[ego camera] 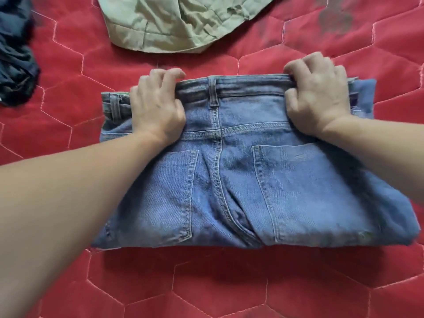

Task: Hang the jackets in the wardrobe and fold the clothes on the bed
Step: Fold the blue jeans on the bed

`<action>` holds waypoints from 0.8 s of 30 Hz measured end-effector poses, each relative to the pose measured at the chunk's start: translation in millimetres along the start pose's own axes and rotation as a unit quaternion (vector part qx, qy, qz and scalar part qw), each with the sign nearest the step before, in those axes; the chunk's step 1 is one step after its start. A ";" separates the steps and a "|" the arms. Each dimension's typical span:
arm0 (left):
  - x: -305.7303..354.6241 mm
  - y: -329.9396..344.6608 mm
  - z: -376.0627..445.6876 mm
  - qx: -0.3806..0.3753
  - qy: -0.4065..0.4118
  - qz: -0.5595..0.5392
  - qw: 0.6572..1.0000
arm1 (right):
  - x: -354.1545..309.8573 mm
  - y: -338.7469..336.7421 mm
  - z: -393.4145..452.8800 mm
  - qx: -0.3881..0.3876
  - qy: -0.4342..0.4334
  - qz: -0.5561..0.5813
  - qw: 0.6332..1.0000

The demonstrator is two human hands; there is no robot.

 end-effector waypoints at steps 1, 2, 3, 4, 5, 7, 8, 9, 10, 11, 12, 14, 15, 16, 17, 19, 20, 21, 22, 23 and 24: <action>0.5 -1.5 0.6 -0.009 -0.002 0.002 1.000 | -0.9 -1.1 0.9 -0.012 -0.001 -0.005 1.000; 1.6 -2.5 1.0 -0.023 -0.005 0.003 1.000 | -2.2 -2.2 1.4 -0.024 0.000 -0.009 1.000; 2.6 -3.7 1.7 -0.037 -0.013 0.001 0.999 | -4.0 -3.9 2.8 -0.036 0.007 -0.009 0.999; 4.0 -5.4 2.7 -0.051 -0.025 -0.004 0.998 | -6.3 -5.6 5.2 -0.044 0.021 -0.005 0.999; 6.4 -8.1 3.3 -0.064 -0.042 -0.006 0.997 | -9.1 -7.7 7.6 -0.050 0.042 0.001 0.998; 14.5 -14.1 -2.3 -0.087 -0.059 0.011 0.994 | -16.3 -9.6 2.3 -0.057 0.081 0.008 0.995; 19.2 -15.1 -10.3 -0.097 -0.046 0.030 0.994 | -20.9 -9.8 -6.0 -0.060 0.086 0.008 0.994; 23.8 -14.8 -21.6 -0.106 -0.025 0.046 0.993 | -25.9 -10.1 -16.7 -0.065 0.086 0.009 0.994; 28.1 -14.0 -36.0 -0.115 -0.009 0.049 0.992 | -30.6 -10.3 -28.4 -0.065 0.085 0.015 0.994; 31.0 -13.8 -52.4 -0.127 -0.009 0.037 0.991 | -35.0 -10.5 -40.8 -0.063 0.087 0.029 0.994; 32.6 -13.9 -69.5 -0.142 -0.027 0.019 0.989 | -39.2 -11.1 -52.9 -0.058 0.096 0.051 0.992; 39.3 -13.1 -99.0 -0.174 -0.075 -0.021 0.982 | -48.5 -12.1 -74.9 -0.059 0.119 0.099 0.986; 46.3 -14.1 -111.4 -0.178 -0.086 -0.046 0.979 | -54.9 -12.3 -87.3 -0.072 0.115 0.110 0.985; 55.1 -17.4 -123.1 -0.171 -0.084 -0.075 0.979 | -63.1 -12.6 -101.7 -0.090 0.097 0.102 0.986; 64.3 -21.4 -134.4 -0.156 -0.072 -0.101 0.980 | -70.0 -13.3 -117.4 -0.103 0.075 0.087 0.988; 79.3 -23.6 -158.5 -0.147 -0.030 -0.108 0.983 | -73.8 -18.2 -147.0 -0.110 0.051 0.050 0.991; 82.1 -21.4 -170.3 -0.156 -0.007 -0.071 0.985 | -71.7 -20.1 -157.9 -0.112 0.045 0.032 0.992; 81.6 -17.0 -181.0 -0.172 0.010 -0.021 0.985 | -67.8 -20.9 -166.2 -0.118 0.039 0.013 0.992; 79.5 -12.5 -189.4 -0.187 0.017 0.020 0.982 | -63.1 -21.8 -172.5 -0.127 0.035 -0.005 0.991; 77.0 -9.7 -194.4 -0.196 0.015 0.043 0.980 | -58.5 -22.9 -176.3 -0.132 0.035 -0.016 0.991; 75.2 -8.4 -196.3 -0.201 0.010 0.052 0.978 | -54.2 -25.1 -178.4 -0.128 0.042 -0.021 0.991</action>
Point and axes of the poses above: each hand's wrist, its own z-axis towards the middle knuckle, its own y-axis out of the palm, x = y × z, the point moved 3 cm from there along z, towards the middle knuckle, and after that the axes turned 8 degrees about -y, right-handed, at the moved point
